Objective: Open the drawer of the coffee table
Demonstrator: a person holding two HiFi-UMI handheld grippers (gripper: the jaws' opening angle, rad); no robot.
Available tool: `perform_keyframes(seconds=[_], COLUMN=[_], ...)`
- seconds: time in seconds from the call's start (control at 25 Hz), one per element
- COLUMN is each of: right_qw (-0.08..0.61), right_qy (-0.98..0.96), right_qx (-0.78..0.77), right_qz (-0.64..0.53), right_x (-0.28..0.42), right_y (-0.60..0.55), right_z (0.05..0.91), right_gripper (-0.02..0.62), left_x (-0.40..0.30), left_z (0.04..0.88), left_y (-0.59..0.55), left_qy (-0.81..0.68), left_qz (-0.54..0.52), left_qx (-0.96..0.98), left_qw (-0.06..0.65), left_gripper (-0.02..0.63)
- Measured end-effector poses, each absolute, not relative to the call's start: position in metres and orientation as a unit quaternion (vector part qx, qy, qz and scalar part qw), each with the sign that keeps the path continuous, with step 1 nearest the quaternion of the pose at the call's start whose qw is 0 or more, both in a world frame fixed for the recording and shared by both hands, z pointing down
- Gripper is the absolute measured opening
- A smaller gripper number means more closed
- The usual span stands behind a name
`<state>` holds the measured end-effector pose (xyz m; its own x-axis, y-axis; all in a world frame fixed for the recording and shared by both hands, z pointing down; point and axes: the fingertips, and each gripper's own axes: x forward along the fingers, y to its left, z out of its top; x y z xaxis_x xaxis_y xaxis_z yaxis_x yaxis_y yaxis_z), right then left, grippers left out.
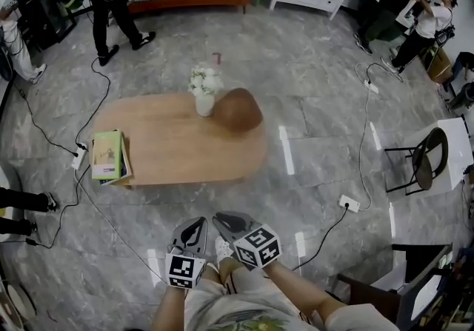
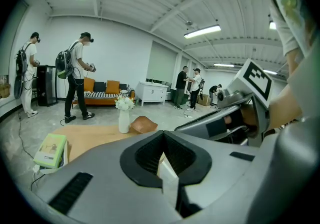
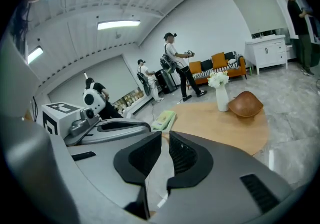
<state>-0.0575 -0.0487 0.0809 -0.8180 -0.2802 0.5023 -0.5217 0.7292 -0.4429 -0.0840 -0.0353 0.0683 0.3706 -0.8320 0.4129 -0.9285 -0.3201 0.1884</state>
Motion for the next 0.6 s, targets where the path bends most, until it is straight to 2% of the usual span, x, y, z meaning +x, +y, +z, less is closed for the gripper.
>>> perform_keyframes(seconds=[0.6], right_qw=[0.182], right_qy=[-0.921], right_qx=[0.203], right_qz=[0.28], right_x=[-0.074], right_y=[-0.064], right_z=[0.235], right_gripper=[0.067], left_x=[-0.095], left_z=[0.231], left_y=[-0.048], left_qy=[-0.549], left_qz=[0.108], left_qx=[0.81], left_qw=[0.175], left_gripper=[0.009])
